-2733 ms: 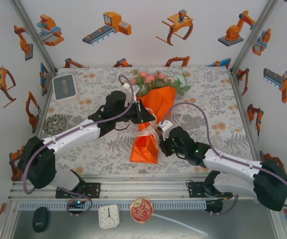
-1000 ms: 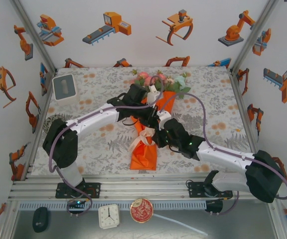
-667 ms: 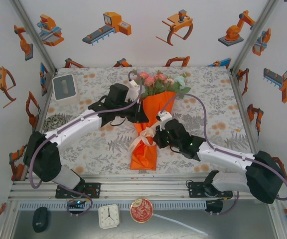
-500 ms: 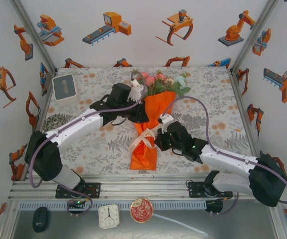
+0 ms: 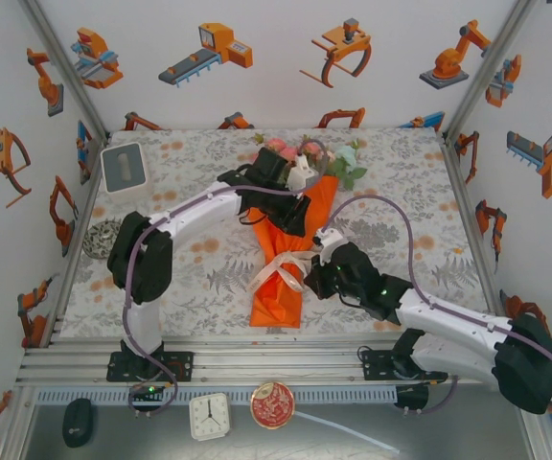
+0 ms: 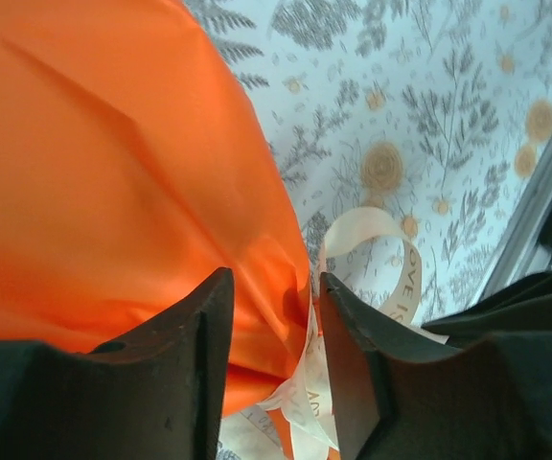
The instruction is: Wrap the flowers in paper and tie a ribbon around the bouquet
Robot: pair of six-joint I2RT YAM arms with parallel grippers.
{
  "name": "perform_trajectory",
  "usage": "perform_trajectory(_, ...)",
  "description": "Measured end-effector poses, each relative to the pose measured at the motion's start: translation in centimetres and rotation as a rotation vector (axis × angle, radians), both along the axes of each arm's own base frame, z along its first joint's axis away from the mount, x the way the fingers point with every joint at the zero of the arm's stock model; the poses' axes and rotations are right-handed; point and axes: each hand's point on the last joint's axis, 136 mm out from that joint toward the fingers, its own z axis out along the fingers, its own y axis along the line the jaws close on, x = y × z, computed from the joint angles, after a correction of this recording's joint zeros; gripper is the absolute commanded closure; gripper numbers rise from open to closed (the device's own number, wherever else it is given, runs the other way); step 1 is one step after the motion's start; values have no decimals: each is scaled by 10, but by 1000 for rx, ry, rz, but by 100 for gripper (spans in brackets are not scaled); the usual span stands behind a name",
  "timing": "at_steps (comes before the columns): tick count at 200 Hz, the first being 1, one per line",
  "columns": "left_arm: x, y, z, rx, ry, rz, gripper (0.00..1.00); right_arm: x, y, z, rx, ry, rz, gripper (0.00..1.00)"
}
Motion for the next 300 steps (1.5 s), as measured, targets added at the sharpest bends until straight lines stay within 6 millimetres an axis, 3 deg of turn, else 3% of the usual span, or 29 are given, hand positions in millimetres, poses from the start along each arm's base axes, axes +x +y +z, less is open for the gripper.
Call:
perform_trajectory(28, -24, -4, -14, 33, 64, -105, 45, 0, 0, 0, 0, 0, 0, 97)
perform_trajectory(47, -37, -8, -18, 49, 96, -160, 45, 1, 0, -2, -5, 5, -2, 97)
perform_trajectory(96, -49, -16, -52, 181, 111, -230, 58, 2, 0, -5, -12, 10, -5, 97)
perform_trajectory(122, -52, -12, -68, 237, 119, -236, 73, 2, -1, -5, -12, 11, -5, 97)
perform_trajectory(150, -49, -12, -67, 235, 112, -228, 79, 2, 0, -5, -12, 10, -5, 97)
perform_trajectory(195, -50, -19, -52, 134, 89, -191, 78, 1, 0, -5, -10, 12, -3, 97)
perform_trajectory(206, -50, -22, -45, 98, 84, -182, 82, 1, 0, -5, -10, 12, -3, 97)
perform_trajectory(229, -48, -31, -31, 32, 71, -180, 100, 1, 0, -5, -10, 12, -3, 97)
perform_trajectory(288, -47, -37, -25, -11, 76, -182, 100, 1, 0, -5, -11, 12, -3, 97)
perform_trajectory(293, -46, -37, -26, -13, 75, -181, 91, 1, 0, -5, -11, 12, -3, 97)
perform_trajectory(300, -46, -36, -26, -17, 72, -179, 72, 1, 0, -5, -11, 12, -3, 97)
